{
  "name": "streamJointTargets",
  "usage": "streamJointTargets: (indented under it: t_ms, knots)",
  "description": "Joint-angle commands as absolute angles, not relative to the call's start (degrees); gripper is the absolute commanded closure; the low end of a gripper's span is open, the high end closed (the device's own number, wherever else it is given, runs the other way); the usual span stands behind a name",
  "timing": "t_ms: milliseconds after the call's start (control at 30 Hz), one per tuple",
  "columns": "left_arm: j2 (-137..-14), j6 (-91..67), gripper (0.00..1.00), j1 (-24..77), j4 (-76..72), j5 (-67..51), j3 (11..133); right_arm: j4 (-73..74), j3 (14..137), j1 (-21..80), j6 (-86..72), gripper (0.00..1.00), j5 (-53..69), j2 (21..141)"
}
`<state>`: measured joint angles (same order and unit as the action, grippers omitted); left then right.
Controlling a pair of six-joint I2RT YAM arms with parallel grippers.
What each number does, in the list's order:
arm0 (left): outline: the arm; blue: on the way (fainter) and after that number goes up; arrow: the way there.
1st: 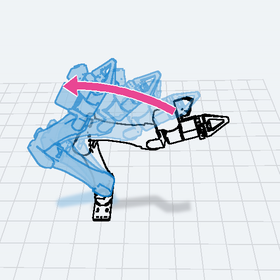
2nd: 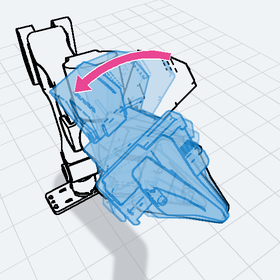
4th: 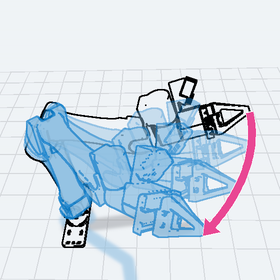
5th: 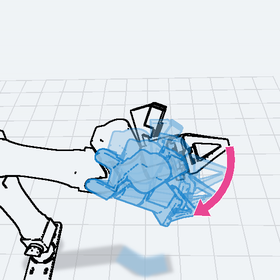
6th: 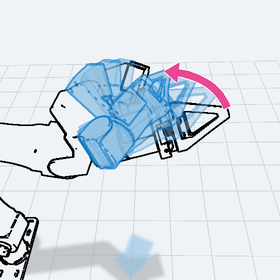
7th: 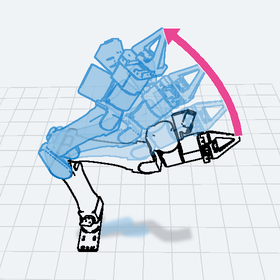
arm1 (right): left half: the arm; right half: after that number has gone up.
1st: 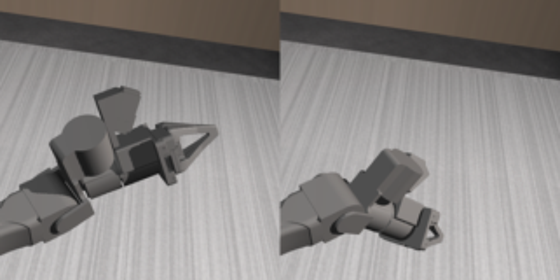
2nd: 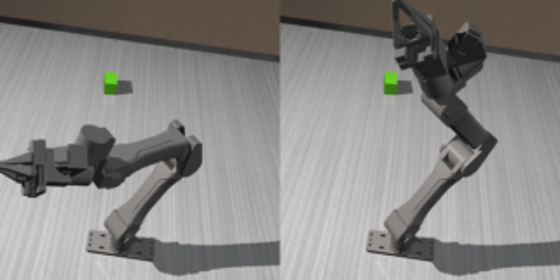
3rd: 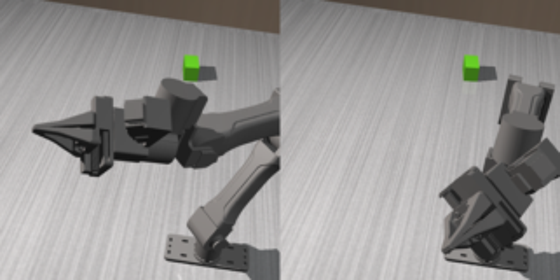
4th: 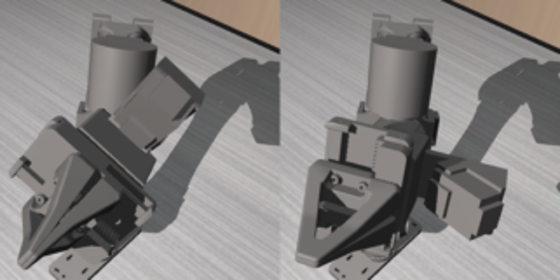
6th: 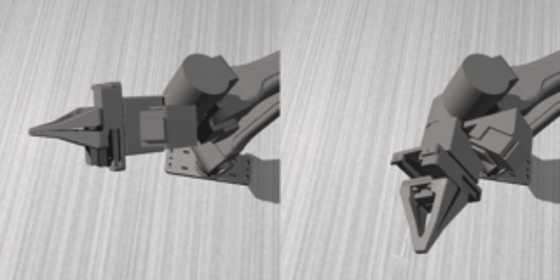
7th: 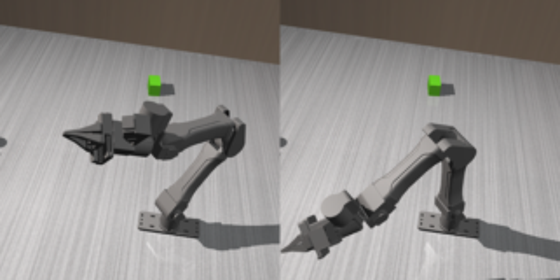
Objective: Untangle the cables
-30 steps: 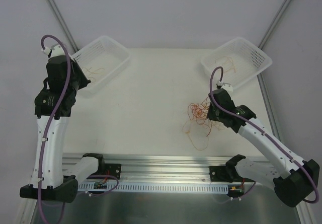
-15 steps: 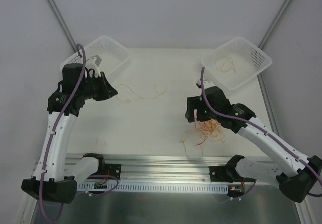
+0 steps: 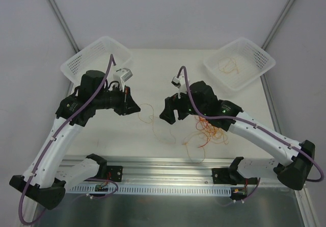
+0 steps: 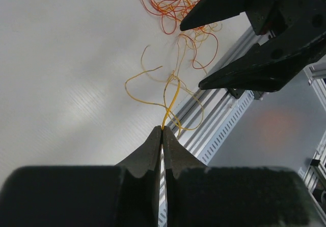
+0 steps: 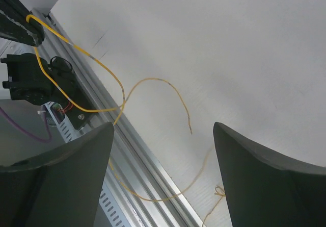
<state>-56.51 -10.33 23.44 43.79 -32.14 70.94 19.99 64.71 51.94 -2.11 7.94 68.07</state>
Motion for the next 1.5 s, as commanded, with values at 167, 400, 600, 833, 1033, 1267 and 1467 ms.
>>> streamJointTargets:
  t_ms: [167, 400, 600, 833, 1033, 1267, 1467]
  knots:
    - [-53.7, -6.68, 1.0, 24.43, 42.19, -36.3, 70.22, 5.37, 66.09, 54.32, -2.37, 0.17, 15.64, 71.45]
    - [-53.26, -6.24, 1.0, 24.52, 42.19, -37.88, 70.93, 2.02, 67.67, 54.84, -3.87, 0.23, 17.84, 76.11]
    - [-53.18, -5.8, 1.0, 24.52, 42.1, -38.06, 70.93, 2.02, 68.82, 54.84, -3.08, 0.54, 18.28, 77.78]
    - [-53.35, -6.85, 1.0, 24.52, 41.57, -31.91, 69.52, 7.29, 70.22, 54.49, 1.04, 0.99, 13.98, 74.98]
    - [-51.6, -9.67, 0.63, 24.52, 39.2, -23.39, 68.12, 14.48, 72.77, 50.98, 4.12, 0.99, 10.99, 72.25]
    - [-46.41, -11.16, 0.07, 24.52, 35.42, -19.08, 62.59, 22.67, 79.09, 41.42, 8.95, 0.99, 4.85, 69.43]
    - [-42.45, -13.7, 0.01, 24.52, 32.79, -17.05, 53.36, 26.99, 86.92, 33.67, 13.53, 1.0, -6.49, 69.7]
